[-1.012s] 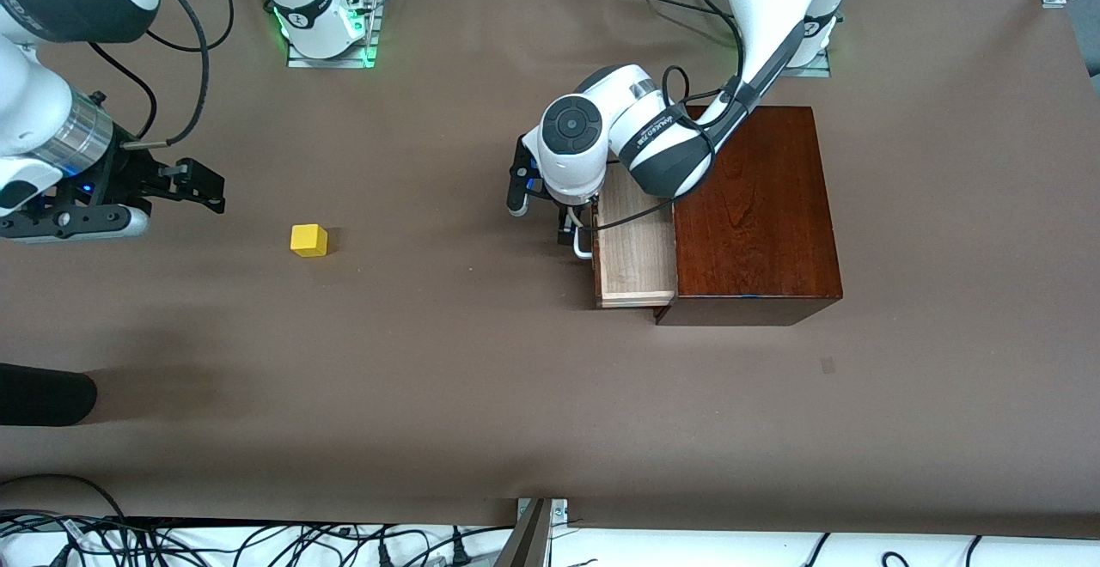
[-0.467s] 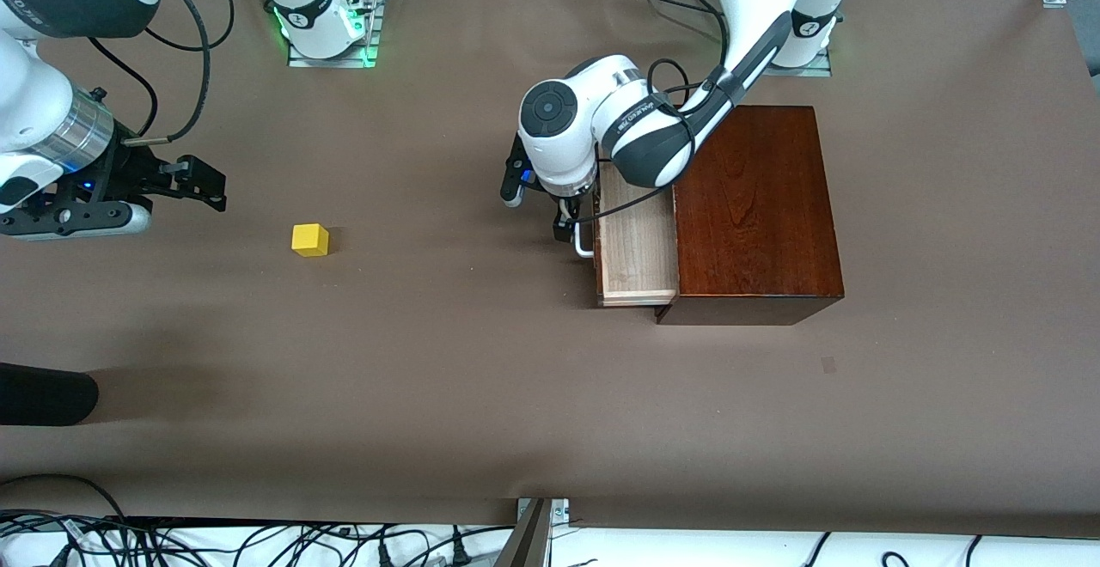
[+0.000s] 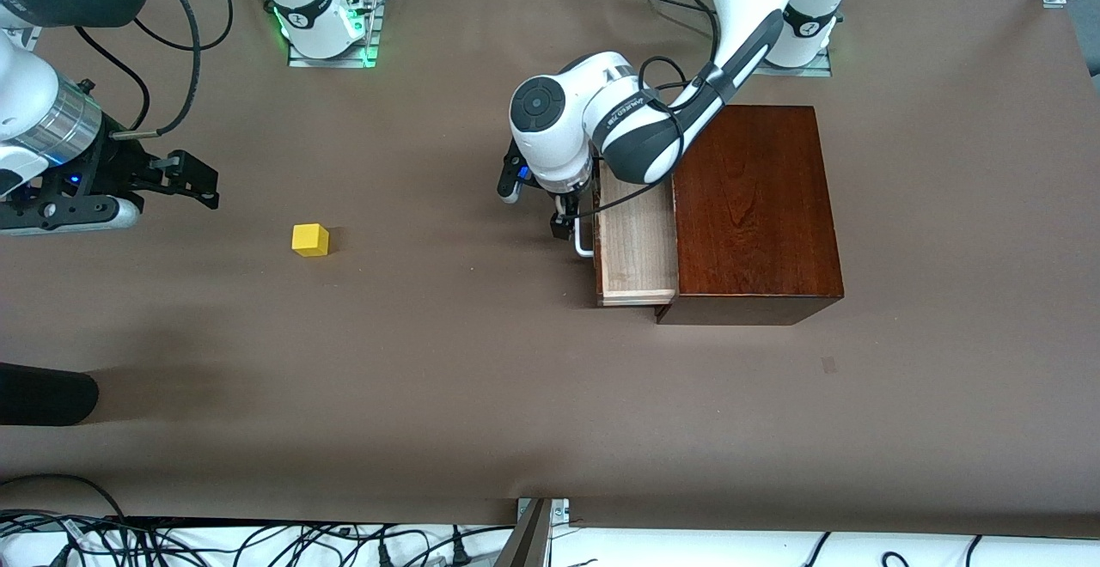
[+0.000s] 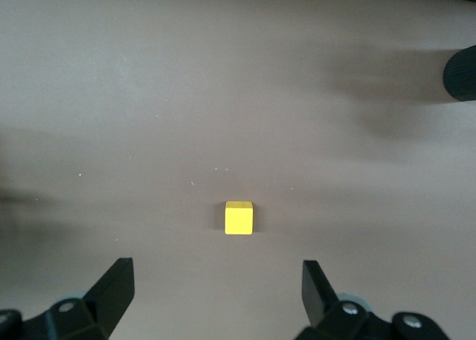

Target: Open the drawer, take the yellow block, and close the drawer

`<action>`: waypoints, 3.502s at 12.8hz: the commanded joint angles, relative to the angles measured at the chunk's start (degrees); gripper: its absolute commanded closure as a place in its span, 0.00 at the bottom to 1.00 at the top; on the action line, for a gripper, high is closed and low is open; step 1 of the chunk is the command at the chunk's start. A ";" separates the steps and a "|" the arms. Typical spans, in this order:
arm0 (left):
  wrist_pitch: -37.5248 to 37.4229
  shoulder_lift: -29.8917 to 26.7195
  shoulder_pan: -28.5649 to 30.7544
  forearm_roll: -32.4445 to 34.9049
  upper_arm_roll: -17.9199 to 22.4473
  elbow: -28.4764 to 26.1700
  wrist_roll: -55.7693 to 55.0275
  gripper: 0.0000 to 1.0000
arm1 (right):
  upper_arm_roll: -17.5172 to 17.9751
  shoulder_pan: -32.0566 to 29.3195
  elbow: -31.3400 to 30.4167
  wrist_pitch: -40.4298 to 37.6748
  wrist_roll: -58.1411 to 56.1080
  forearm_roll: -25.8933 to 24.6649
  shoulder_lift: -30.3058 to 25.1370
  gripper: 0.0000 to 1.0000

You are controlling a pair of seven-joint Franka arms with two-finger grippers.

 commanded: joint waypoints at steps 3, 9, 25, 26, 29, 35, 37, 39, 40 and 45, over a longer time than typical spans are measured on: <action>-13.34 -2.56 2.47 1.11 1.94 -5.16 -4.84 0.00 | 0.15 -0.20 0.81 -2.18 -0.33 0.01 -0.58 0.00; -13.52 -3.97 1.86 1.11 1.50 -3.85 -14.97 0.00 | -0.03 -0.29 0.98 -3.14 -0.86 -0.26 -0.67 0.00; -18.53 -8.97 6.16 -5.88 0.71 0.80 -15.13 0.00 | 0.41 -0.20 0.99 -4.99 -0.86 -0.43 -0.67 0.00; -18.35 -10.46 6.69 -9.57 0.97 1.25 -16.36 0.00 | 0.24 -0.29 0.99 -4.99 -0.86 -0.35 -0.75 0.00; -18.35 -13.89 9.76 -11.54 0.97 4.58 -17.69 0.00 | 0.59 -0.20 0.99 -5.43 -0.86 -0.52 -0.76 0.00; -23.77 -20.14 25.74 -10.75 1.32 9.48 -18.66 0.00 | -0.11 -0.20 0.99 -6.40 -0.95 -0.52 -1.02 0.00; -26.08 -20.14 28.91 -11.44 3.06 14.17 -19.09 0.00 | 0.23 -0.29 0.99 -6.49 -0.86 -0.43 -1.55 0.00; -25.47 -22.51 29.63 -15.03 7.11 13.57 -19.44 0.00 | 0.24 -0.20 0.99 -6.49 -0.95 -0.52 -1.55 0.00; -24.77 -25.04 29.46 -18.36 10.95 10.51 -21.27 0.00 | 0.15 -0.29 0.99 -6.49 -1.03 -0.52 -1.55 0.00; -10.75 -37.96 28.14 -25.17 20.13 -7.41 -45.59 0.00 | 0.41 -0.20 0.99 -6.49 -0.86 -0.52 -1.55 0.00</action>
